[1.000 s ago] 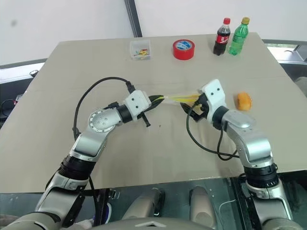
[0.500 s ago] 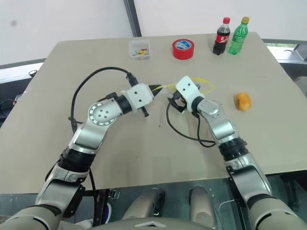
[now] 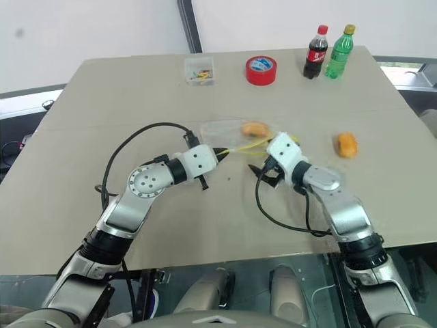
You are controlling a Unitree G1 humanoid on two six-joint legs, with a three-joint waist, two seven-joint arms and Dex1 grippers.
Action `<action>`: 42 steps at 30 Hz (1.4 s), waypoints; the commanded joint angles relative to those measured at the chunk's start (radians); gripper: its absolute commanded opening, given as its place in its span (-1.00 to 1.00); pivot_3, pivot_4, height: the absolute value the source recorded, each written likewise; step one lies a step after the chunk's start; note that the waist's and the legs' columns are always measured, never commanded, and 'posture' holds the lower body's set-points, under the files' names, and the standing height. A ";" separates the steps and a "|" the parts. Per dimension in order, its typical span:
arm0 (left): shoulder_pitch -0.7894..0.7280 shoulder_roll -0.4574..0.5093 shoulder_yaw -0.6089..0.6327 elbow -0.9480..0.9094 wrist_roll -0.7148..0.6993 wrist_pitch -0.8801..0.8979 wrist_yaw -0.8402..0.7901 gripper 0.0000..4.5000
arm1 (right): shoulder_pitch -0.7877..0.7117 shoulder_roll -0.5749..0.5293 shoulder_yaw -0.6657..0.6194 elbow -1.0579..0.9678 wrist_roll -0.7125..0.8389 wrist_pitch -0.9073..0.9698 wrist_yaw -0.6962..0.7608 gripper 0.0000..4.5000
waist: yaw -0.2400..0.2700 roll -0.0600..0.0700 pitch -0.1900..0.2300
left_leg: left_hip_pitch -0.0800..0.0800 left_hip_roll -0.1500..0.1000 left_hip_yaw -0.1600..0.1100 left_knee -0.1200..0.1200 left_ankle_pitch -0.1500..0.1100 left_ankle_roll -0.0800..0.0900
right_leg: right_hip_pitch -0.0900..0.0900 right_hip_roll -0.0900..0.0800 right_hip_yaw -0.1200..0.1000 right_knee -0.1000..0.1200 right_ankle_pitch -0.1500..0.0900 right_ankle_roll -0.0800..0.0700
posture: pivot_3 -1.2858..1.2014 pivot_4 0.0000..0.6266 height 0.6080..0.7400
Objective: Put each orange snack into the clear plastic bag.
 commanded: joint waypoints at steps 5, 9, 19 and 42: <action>-0.055 -0.025 0.019 0.030 -0.002 0.015 0.019 -1.00 | 0.011 0.037 -0.314 -0.155 0.170 0.281 -0.162 0.99 | 0.012 0.000 0.000 | 0.001 0.000 0.000 0.001 0.000 0.000 | 0.002 -0.001 -0.001 -0.001 0.000 0.000 | 0.03 -0.52 1.00; -0.061 -0.031 0.022 0.035 -0.006 0.023 0.020 -1.00 | -0.031 0.000 -0.406 0.042 0.047 0.241 -0.355 0.99 | 0.025 0.000 0.000 | 0.001 -0.001 0.000 0.001 0.000 0.000 | 0.002 -0.001 0.000 -0.001 0.000 0.000 | 0.03 -0.52 1.00; -0.041 -0.030 0.031 0.003 -0.008 0.056 0.018 -1.00 | -0.145 0.062 -0.634 0.321 0.130 0.138 -0.522 0.99 | 0.016 0.000 0.000 | 0.001 0.000 0.004 0.000 0.000 0.000 | 0.001 -0.001 0.003 -0.001 0.000 0.000 | 0.03 -0.52 1.00; -0.022 -0.008 0.041 -0.023 -0.010 0.083 0.019 -1.00 | -0.064 0.108 -0.568 0.431 0.185 0.052 -0.495 -0.05 | -0.002 0.000 0.000 | 0.001 0.000 0.004 0.000 0.000 0.000 | 0.001 -0.001 0.003 0.000 0.000 0.000 | 0.03 -0.52 1.00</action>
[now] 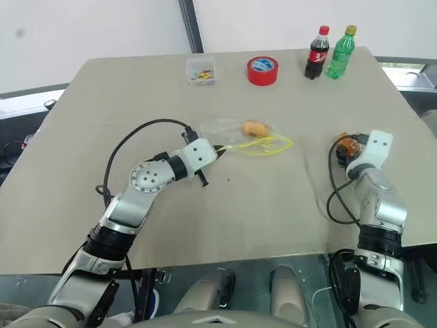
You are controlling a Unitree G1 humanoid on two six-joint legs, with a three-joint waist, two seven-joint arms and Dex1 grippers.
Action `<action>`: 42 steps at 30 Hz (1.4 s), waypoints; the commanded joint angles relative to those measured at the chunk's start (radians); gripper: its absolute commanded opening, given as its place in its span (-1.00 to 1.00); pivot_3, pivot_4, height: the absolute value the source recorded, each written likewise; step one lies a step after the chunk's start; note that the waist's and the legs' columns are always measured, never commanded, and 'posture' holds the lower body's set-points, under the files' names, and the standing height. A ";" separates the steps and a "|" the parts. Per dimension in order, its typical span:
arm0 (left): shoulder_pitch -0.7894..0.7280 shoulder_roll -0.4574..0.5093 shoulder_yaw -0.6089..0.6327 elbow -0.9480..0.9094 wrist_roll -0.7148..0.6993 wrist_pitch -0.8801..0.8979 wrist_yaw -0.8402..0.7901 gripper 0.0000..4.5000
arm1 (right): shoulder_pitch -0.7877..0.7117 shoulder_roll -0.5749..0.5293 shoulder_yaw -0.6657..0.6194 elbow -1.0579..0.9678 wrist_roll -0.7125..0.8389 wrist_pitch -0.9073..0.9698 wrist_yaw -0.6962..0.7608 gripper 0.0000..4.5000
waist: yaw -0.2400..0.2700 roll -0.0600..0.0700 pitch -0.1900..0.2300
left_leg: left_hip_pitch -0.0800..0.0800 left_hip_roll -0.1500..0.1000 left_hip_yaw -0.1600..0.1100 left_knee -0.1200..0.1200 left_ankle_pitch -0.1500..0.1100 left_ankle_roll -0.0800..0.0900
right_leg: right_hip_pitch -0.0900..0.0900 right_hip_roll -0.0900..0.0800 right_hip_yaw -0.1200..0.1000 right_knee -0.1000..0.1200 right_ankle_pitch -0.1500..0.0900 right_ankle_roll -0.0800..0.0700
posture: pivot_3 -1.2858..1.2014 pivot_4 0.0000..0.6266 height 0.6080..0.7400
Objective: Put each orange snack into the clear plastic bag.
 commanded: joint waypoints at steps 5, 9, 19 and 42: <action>0.001 -0.001 0.038 -0.056 -0.020 0.008 0.016 -1.00 | 0.067 -0.070 0.141 -0.113 -0.067 -0.139 0.126 -0.83 | -0.001 0.000 0.000 | 0.000 0.000 0.000 0.000 0.000 0.000 | 0.000 0.000 0.000 0.000 0.000 0.000 | 0.03 -0.52 1.00; 0.000 -0.005 0.047 -0.060 -0.030 0.022 0.016 -1.00 | 0.169 -0.165 0.294 -0.327 -0.073 -0.161 0.318 -0.83 | 0.000 0.000 0.000 | 0.000 0.000 0.000 0.000 0.000 0.000 | 0.000 0.000 0.000 0.000 0.000 0.000 | 0.03 -0.52 1.00; 0.004 0.002 0.042 -0.085 -0.027 0.018 0.010 -1.00 | 0.164 -0.085 0.472 -0.653 0.010 0.135 0.293 -0.83 | 0.008 0.000 0.000 | 0.000 0.001 -0.001 0.000 0.000 0.000 | 0.001 0.001 -0.001 -0.001 0.000 0.000 | 0.03 -0.52 1.00; 0.015 0.008 0.043 -0.106 -0.025 0.012 0.001 -1.00 | 0.137 -0.066 0.415 -0.691 0.181 0.231 0.313 -0.83 | 0.023 0.000 0.000 | 0.000 0.001 -0.001 0.000 0.000 0.000 | 0.000 0.001 -0.002 -0.001 0.000 0.000 | 0.03 -0.52 1.00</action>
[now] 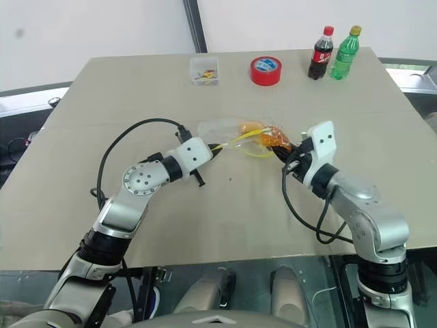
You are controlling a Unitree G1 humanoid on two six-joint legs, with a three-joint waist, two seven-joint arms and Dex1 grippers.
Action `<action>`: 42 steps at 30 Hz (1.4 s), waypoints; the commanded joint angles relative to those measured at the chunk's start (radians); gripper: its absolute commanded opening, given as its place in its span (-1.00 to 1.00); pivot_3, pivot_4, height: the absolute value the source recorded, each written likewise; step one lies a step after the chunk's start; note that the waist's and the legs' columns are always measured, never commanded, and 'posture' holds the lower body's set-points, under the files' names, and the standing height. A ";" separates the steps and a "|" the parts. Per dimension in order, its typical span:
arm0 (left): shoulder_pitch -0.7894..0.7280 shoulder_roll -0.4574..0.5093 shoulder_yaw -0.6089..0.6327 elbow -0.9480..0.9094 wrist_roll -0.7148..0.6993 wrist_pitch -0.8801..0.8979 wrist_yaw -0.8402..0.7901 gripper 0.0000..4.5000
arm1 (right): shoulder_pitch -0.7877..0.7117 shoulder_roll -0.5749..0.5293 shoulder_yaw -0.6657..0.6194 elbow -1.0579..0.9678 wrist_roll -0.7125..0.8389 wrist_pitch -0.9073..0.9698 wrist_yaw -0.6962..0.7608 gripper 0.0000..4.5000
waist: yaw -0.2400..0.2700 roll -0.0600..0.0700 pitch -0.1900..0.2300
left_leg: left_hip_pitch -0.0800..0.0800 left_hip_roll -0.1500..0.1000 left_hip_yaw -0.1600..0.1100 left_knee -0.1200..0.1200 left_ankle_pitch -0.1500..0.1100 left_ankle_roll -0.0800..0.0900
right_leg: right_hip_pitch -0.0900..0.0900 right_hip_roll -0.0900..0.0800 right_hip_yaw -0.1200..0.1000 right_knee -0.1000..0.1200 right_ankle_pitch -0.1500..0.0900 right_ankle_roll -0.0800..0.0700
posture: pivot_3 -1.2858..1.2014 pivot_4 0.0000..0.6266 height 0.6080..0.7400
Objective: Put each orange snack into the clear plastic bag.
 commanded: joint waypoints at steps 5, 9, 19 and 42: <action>-0.003 0.002 0.008 -0.066 -0.031 -0.030 -0.015 -1.00 | -0.062 0.019 0.148 0.156 -0.156 -0.049 -0.076 -0.83 | 0.001 0.000 0.000 | 0.000 0.000 0.000 0.000 0.000 0.000 | 0.000 0.000 0.000 0.000 0.000 0.000 | 0.03 -0.52 1.00; 0.021 0.029 -0.007 -0.077 -0.023 -0.059 -0.039 -1.00 | -0.128 0.049 0.172 0.280 -0.216 -0.089 -0.094 -0.83 | -0.003 0.000 0.000 | 0.000 0.000 0.000 0.000 0.000 0.000 | 0.000 0.000 0.000 0.000 0.000 0.000 | 0.03 -0.52 1.00; 0.050 0.061 -0.026 -0.047 0.008 -0.111 -0.045 -1.00 | -0.278 0.203 0.254 0.439 -0.217 -0.079 -0.036 -0.83 | -0.016 0.000 0.000 | 0.000 0.000 0.000 0.000 0.000 0.000 | 0.000 0.000 0.000 0.000 0.000 0.000 | 0.03 -0.52 1.00; 0.040 0.012 0.096 -0.028 -0.090 0.045 0.025 -1.00 | -0.127 -0.208 0.303 0.319 -0.574 -0.538 0.114 0.81 | -0.024 0.000 0.000 | 0.000 0.000 0.001 0.000 0.000 0.000 | -0.002 0.000 0.001 0.001 0.000 0.000 | 0.03 -0.52 1.00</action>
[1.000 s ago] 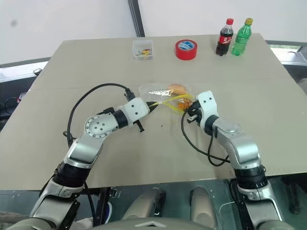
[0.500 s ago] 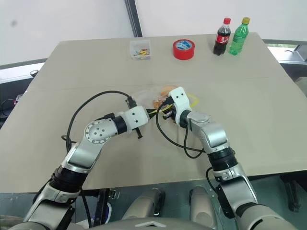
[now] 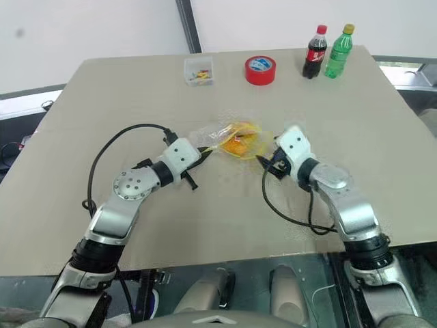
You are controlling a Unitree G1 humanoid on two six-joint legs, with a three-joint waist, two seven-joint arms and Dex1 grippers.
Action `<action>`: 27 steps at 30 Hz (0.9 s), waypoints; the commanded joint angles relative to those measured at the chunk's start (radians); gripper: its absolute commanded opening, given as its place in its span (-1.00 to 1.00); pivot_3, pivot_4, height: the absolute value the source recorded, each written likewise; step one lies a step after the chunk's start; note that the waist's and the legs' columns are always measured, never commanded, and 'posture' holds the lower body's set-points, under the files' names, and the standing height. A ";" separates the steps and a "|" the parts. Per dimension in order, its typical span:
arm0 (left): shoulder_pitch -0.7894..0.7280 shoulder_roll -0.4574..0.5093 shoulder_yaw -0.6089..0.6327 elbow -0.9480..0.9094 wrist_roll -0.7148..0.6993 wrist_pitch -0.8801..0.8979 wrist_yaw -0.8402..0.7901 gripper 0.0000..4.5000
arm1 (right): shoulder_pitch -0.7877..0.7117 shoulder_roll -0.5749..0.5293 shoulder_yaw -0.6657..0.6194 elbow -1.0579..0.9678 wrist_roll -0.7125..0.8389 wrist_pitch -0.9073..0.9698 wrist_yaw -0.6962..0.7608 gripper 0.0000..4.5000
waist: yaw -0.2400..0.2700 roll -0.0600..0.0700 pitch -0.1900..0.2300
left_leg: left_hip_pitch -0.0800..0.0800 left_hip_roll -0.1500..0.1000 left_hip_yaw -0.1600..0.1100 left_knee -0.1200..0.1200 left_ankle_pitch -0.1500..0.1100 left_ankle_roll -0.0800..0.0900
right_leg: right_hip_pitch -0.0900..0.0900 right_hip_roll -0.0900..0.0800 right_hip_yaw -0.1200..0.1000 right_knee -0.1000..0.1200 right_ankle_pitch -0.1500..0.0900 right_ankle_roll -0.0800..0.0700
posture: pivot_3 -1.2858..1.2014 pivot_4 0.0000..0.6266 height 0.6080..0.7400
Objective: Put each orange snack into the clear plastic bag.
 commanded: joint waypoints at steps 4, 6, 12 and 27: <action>-0.011 0.016 0.025 -0.005 -0.012 -0.009 0.004 -1.00 | -0.070 -0.098 0.128 0.170 -0.331 -0.297 -0.094 0.98 | 0.003 0.000 0.000 | 0.000 0.000 0.001 0.000 0.000 0.000 | 0.001 0.000 0.000 0.000 0.000 0.000 | 0.03 -0.52 1.00; -0.006 0.021 0.023 -0.009 -0.011 -0.012 0.002 -1.00 | -0.089 -0.083 0.143 0.204 -0.381 -0.346 -0.120 0.98 | 0.001 -0.001 0.000 | 0.000 0.000 0.001 0.000 0.000 0.000 | 0.000 0.000 0.000 -0.001 0.000 0.000 | 0.03 -0.52 1.00; -0.003 0.028 0.009 -0.027 0.006 -0.026 0.006 -1.00 | -0.170 -0.042 0.182 0.315 -0.463 -0.465 -0.122 0.98 | 0.004 -0.001 0.000 | 0.000 0.000 0.001 0.000 0.000 0.000 | 0.000 0.000 0.001 -0.001 0.000 0.000 | 0.03 -0.52 1.00; -0.016 0.031 0.026 -0.031 0.001 -0.047 0.014 -1.00 | -0.175 -0.040 0.128 0.332 -0.487 -0.499 -0.073 -0.99 | 0.005 -0.001 0.000 | 0.000 0.000 0.000 0.000 0.000 0.000 | 0.000 0.000 0.001 -0.001 0.000 0.000 | 0.03 -0.52 1.00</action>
